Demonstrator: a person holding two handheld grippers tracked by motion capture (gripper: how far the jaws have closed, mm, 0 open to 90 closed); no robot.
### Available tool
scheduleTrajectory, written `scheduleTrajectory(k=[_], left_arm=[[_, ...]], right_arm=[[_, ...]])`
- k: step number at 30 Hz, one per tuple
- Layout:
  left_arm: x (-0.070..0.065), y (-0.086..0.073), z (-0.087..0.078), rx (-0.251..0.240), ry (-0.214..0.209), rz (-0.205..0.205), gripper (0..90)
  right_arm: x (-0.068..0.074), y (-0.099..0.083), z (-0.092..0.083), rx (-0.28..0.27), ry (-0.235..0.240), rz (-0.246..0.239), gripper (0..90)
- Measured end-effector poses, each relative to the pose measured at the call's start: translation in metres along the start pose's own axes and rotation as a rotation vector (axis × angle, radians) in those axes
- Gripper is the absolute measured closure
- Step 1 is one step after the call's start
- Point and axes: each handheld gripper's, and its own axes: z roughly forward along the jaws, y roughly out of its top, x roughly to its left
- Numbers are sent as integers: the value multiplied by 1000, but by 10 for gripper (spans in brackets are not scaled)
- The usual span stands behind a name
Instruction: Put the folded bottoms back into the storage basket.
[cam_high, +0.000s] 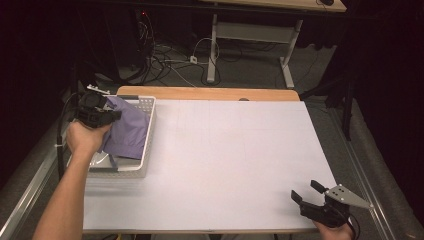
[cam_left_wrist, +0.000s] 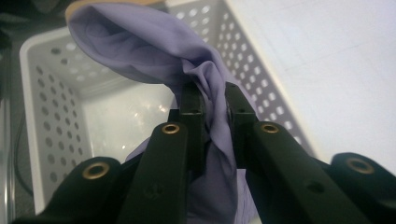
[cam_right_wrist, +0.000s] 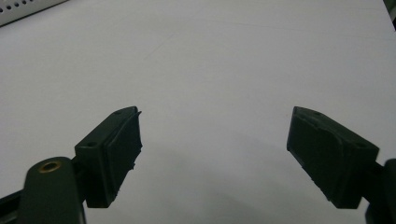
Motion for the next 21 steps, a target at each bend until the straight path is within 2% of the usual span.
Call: scheduleTrajectory(k=[8, 15, 19, 21], left_arm=[[12, -12, 14, 20, 43, -56, 776], [13, -17, 32, 61, 78, -41, 766], [15, -20, 40, 63, 82, -68, 755], [16, -21, 42, 65, 84, -79, 723]], right_arm=[[0, 0, 0, 4, 4, 3, 187], [-1, 0, 0, 2, 4, 7, 187], [-1, 0, 0, -1, 3, 8, 187], [-1, 0, 0, -1, 3, 10, 187]])
